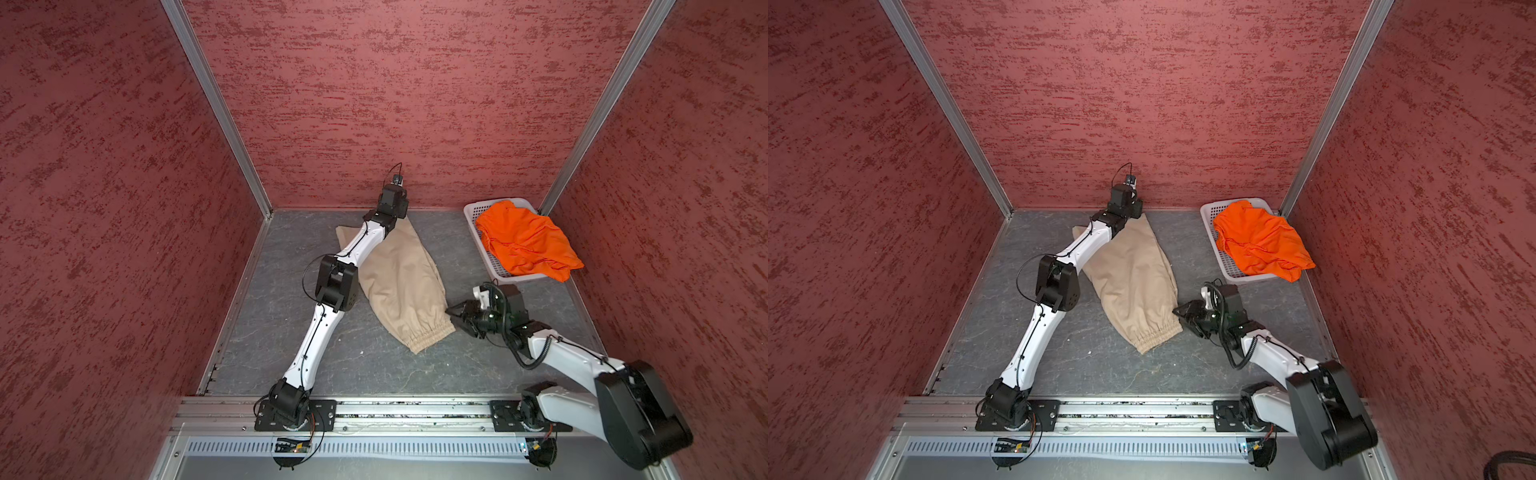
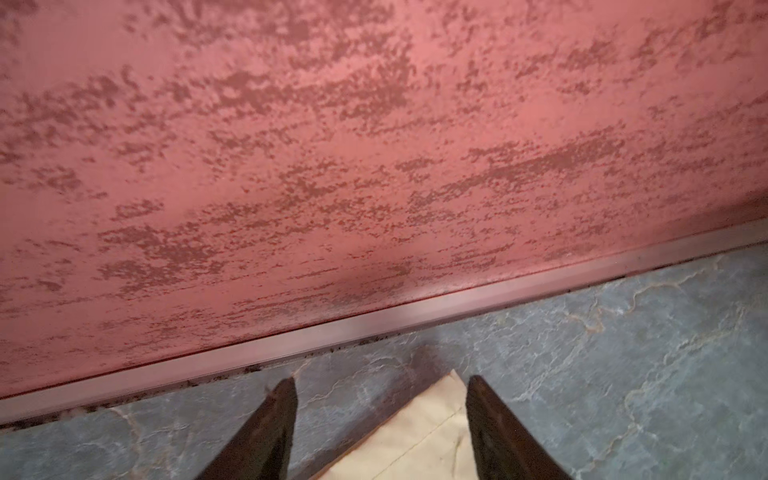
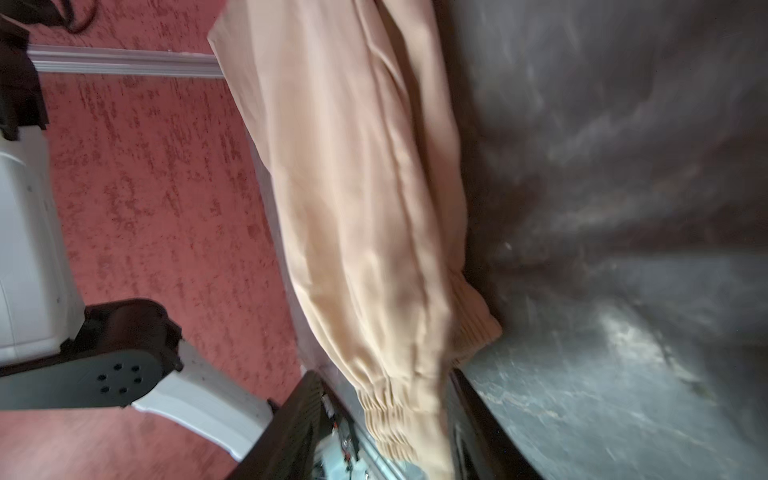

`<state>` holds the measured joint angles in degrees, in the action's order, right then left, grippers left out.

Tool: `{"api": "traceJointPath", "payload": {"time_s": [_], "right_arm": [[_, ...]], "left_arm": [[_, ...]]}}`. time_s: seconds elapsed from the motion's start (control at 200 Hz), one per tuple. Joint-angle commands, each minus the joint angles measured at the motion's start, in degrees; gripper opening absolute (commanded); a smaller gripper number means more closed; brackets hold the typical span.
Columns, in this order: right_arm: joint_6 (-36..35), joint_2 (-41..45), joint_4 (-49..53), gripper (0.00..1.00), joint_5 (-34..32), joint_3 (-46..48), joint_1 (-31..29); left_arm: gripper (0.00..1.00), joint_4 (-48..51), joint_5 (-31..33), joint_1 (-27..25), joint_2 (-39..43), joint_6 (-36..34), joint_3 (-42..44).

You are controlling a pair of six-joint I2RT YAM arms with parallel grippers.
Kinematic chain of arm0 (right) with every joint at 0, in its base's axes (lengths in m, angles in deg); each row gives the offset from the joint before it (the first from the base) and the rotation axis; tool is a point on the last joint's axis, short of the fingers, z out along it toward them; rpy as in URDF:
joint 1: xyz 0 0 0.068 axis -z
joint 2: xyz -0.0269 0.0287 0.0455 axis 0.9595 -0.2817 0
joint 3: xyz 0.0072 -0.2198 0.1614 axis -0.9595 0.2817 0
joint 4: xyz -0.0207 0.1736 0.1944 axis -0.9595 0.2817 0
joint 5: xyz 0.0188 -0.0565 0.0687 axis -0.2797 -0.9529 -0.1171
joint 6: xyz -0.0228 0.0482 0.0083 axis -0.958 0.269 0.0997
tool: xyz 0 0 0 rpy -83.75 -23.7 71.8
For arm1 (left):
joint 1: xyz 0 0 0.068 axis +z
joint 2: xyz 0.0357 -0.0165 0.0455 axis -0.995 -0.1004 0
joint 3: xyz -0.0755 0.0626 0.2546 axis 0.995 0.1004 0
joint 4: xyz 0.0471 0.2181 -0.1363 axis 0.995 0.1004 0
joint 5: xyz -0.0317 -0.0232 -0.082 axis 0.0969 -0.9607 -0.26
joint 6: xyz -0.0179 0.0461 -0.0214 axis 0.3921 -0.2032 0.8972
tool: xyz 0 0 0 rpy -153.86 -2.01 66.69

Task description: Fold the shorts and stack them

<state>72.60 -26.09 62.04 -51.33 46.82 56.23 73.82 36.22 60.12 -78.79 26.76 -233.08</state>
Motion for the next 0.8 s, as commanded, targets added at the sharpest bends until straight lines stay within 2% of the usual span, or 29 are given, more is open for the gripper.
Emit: {"api": "traceJointPath", "payload": {"time_s": [0.0,0.135,0.235,0.306,0.446,0.561,0.797], "right_arm": [[-12.22,4.44,21.43,0.50,-13.87,-9.16,0.11],[-16.60,1.39,24.58,0.45,-15.80,-17.11,-2.93],[-16.69,-4.07,20.04,0.33,-15.39,-20.28,-8.65],[-16.33,-9.24,15.92,0.24,-14.98,-22.03,-12.83],[-13.79,-19.11,5.37,0.12,-10.25,-23.05,-18.02],[-11.67,-26.88,-1.17,0.07,-6.52,-20.78,-18.37],[-12.85,-33.45,-0.83,0.06,-6.74,-14.52,-14.55]], "left_arm": [[0.69,3.85,-3.77,0.09,11.73,0.04,2.87],[0.65,3.64,-8.99,0.94,24.70,5.05,20.74],[0.57,2.01,-18.75,3.11,32.10,11.07,34.57],[0.47,0.03,-20.74,4.63,34.91,15.37,43.14],[0.38,-3.53,-23.16,8.19,36.07,22.88,55.53],[0.34,-4.14,-22.97,10.62,33.55,26.57,59.04],[0.31,1.84,-20.58,14.38,25.58,31.35,54.92]]}}
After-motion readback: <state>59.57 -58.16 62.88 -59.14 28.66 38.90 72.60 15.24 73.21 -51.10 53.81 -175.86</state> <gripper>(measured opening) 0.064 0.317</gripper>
